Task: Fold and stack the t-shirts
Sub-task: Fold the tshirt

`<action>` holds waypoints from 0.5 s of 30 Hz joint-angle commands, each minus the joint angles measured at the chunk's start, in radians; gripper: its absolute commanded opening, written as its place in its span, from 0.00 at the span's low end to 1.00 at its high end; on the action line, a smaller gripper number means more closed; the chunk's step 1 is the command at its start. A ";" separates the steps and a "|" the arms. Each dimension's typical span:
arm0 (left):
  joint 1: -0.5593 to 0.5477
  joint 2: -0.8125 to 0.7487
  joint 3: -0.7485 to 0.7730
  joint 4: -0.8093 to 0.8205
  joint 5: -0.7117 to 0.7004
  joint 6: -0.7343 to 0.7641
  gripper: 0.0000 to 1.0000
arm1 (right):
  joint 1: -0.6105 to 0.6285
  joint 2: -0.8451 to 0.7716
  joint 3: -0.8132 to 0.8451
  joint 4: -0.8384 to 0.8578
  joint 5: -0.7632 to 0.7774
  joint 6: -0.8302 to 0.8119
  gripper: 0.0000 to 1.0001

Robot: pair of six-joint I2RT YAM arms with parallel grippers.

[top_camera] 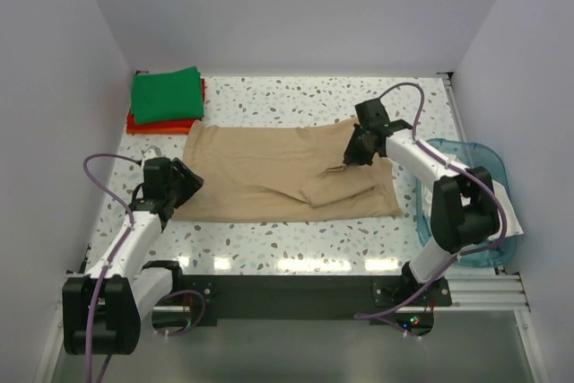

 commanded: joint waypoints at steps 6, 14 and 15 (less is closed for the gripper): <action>-0.002 0.023 -0.022 0.069 -0.043 -0.033 0.62 | -0.019 0.018 0.082 0.115 -0.016 -0.009 0.00; -0.002 0.047 -0.055 0.095 -0.061 -0.061 0.62 | -0.028 0.010 0.082 0.192 -0.016 -0.019 0.00; -0.002 0.049 -0.058 0.097 -0.064 -0.061 0.62 | -0.031 0.010 0.074 0.213 -0.016 -0.019 0.00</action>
